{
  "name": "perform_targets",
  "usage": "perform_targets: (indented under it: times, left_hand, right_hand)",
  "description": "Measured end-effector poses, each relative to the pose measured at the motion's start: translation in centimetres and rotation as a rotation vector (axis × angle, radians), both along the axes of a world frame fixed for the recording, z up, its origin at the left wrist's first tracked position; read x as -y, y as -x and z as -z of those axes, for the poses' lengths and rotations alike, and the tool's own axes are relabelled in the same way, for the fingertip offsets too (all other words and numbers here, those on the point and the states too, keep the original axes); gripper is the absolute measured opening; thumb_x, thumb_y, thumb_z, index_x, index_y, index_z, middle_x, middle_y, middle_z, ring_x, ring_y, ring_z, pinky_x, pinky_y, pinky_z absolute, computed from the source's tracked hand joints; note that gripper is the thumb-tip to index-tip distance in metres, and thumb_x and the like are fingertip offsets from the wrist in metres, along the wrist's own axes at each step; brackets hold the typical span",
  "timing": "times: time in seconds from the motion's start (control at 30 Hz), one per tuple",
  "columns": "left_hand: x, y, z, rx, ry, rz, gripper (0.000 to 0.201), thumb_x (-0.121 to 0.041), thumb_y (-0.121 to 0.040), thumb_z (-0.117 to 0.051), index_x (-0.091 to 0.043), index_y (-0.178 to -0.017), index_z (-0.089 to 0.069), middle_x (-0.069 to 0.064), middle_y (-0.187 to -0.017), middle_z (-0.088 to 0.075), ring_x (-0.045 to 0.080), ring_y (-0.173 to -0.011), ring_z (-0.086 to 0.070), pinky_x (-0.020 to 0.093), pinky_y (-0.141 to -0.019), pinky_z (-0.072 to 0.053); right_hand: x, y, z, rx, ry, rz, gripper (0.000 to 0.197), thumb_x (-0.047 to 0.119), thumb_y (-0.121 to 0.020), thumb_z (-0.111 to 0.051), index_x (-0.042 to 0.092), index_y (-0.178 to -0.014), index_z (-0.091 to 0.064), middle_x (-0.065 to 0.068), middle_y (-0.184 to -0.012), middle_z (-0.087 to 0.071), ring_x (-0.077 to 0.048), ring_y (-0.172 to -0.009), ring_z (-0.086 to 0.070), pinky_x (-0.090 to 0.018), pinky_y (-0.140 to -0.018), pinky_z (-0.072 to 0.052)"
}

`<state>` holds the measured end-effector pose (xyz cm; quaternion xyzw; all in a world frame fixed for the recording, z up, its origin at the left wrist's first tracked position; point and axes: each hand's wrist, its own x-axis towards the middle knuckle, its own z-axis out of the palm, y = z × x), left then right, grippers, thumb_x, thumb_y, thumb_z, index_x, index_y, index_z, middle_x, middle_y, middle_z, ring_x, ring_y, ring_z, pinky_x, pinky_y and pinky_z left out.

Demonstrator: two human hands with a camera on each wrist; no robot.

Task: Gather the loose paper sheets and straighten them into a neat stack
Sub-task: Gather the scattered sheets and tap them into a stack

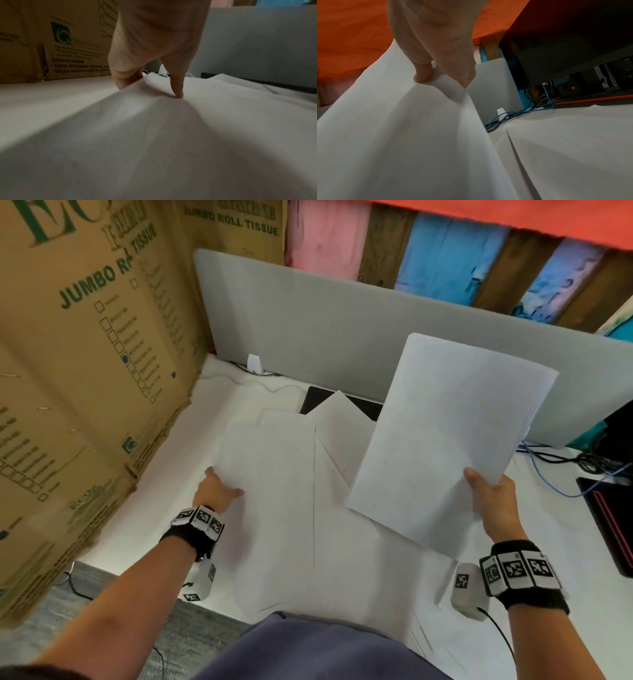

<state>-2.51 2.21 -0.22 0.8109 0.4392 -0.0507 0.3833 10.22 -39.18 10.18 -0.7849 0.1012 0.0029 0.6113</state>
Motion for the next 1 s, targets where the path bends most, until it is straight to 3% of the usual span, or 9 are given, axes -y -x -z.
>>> perform_targets:
  times: [0.07,0.17,0.27,0.43,0.53,0.6,0.73,0.9,1.0]
  left_hand:
    - [1.5,-0.1,-0.2,0.031,-0.011,0.042,0.078,-0.025,-0.076,-0.073,-0.003,-0.136,-0.029,0.022,-0.130,-0.049,0.038,-0.117,-0.050,0.044,-0.094,-0.045]
    - [4.2,-0.3,-0.1,0.044,-0.129,0.131,0.077,-0.023,-0.077,-0.071,-0.005,-0.139,-0.027,0.021,-0.134,-0.041,0.038,-0.122,-0.040,0.047,-0.095,-0.041]
    - [6.2,-0.7,0.2,0.080,-0.259,0.211,0.072,-0.016,-0.081,-0.064,-0.008,-0.141,-0.026,0.020,-0.137,-0.035,0.039,-0.123,-0.035,0.047,-0.096,-0.039]
    - [6.6,-1.2,0.6,0.342,0.201,0.033,0.063,-0.004,-0.080,-0.066,-0.002,-0.135,-0.035,0.016,-0.123,-0.054,0.033,-0.110,-0.055,0.033,-0.087,-0.044]
    - [6.7,-1.1,0.7,0.348,0.536,-0.054,0.046,0.002,-0.076,-0.070,0.003,-0.119,-0.053,0.015,-0.114,-0.060,0.029,-0.098,-0.059,0.034,-0.083,-0.047]
    - [7.4,-1.0,0.7,0.337,0.622,-0.035,0.040,0.004,-0.076,-0.069,0.005,-0.115,-0.057,0.013,-0.105,-0.061,0.026,-0.094,-0.057,0.032,-0.078,-0.049]
    - [9.1,-1.9,0.3,0.433,0.620,-0.060,0.032,-0.002,-0.078,-0.069,0.000,-0.108,-0.059,0.007,-0.087,-0.063,0.024,-0.082,-0.059,0.022,-0.063,-0.048]
    - [10.9,-3.4,0.1,0.262,0.516,0.231,0.040,0.004,-0.081,-0.063,0.006,-0.119,-0.054,0.019,-0.113,-0.060,0.025,-0.098,-0.057,0.033,-0.083,-0.047]
    - [9.9,-4.4,-0.6,0.301,0.291,0.216,0.034,0.000,-0.084,-0.060,0.008,-0.117,-0.055,0.026,-0.118,-0.060,0.035,-0.107,-0.059,0.033,-0.087,-0.046]
  right_hand:
    - [-0.1,-0.1,0.1,-0.001,-0.017,0.009,0.033,0.011,-0.090,-0.056,-0.007,-0.118,-0.053,-0.008,-0.085,-0.057,-0.012,-0.069,-0.052,-0.024,-0.062,-0.043]
    - [0.0,-0.1,0.4,0.002,-0.030,0.014,0.035,0.011,-0.091,-0.056,-0.007,-0.120,-0.052,-0.013,-0.098,-0.056,-0.012,-0.069,-0.051,-0.031,-0.069,-0.043]
    - [0.1,0.1,0.7,0.002,-0.025,0.012,0.035,0.011,-0.091,-0.055,-0.007,-0.120,-0.052,-0.013,-0.099,-0.055,-0.012,-0.069,-0.051,-0.027,-0.063,-0.043]
    - [0.4,0.2,1.0,-0.003,-0.019,0.017,0.036,0.011,-0.090,-0.056,-0.007,-0.121,-0.052,-0.014,-0.098,-0.056,-0.013,-0.070,-0.052,-0.024,-0.061,-0.041]
    - [0.5,0.2,1.1,-0.006,-0.015,0.027,0.035,0.010,-0.091,-0.055,-0.008,-0.121,-0.052,-0.014,-0.101,-0.055,-0.011,-0.070,-0.052,-0.023,-0.062,-0.041]
    - [0.3,0.3,1.1,-0.001,0.000,0.029,0.033,0.008,-0.091,-0.055,-0.007,-0.119,-0.053,-0.013,-0.102,-0.055,-0.009,-0.070,-0.051,-0.021,-0.062,-0.041]
    - [0.4,0.3,1.1,-0.004,0.027,0.031,0.031,0.008,-0.091,-0.055,-0.005,-0.118,-0.054,-0.013,-0.101,-0.056,-0.021,-0.074,-0.055,-0.025,-0.063,-0.042]
    - [1.4,0.0,1.2,-0.017,0.024,0.060,0.036,0.011,-0.091,-0.055,-0.006,-0.123,-0.051,-0.012,-0.106,-0.056,-0.027,-0.095,-0.053,-0.034,-0.083,-0.041]
    - [2.6,-0.3,1.1,-0.018,0.041,0.091,0.035,0.010,-0.092,-0.053,-0.006,-0.123,-0.051,-0.012,-0.105,-0.055,-0.028,-0.096,-0.054,-0.035,-0.083,-0.041]
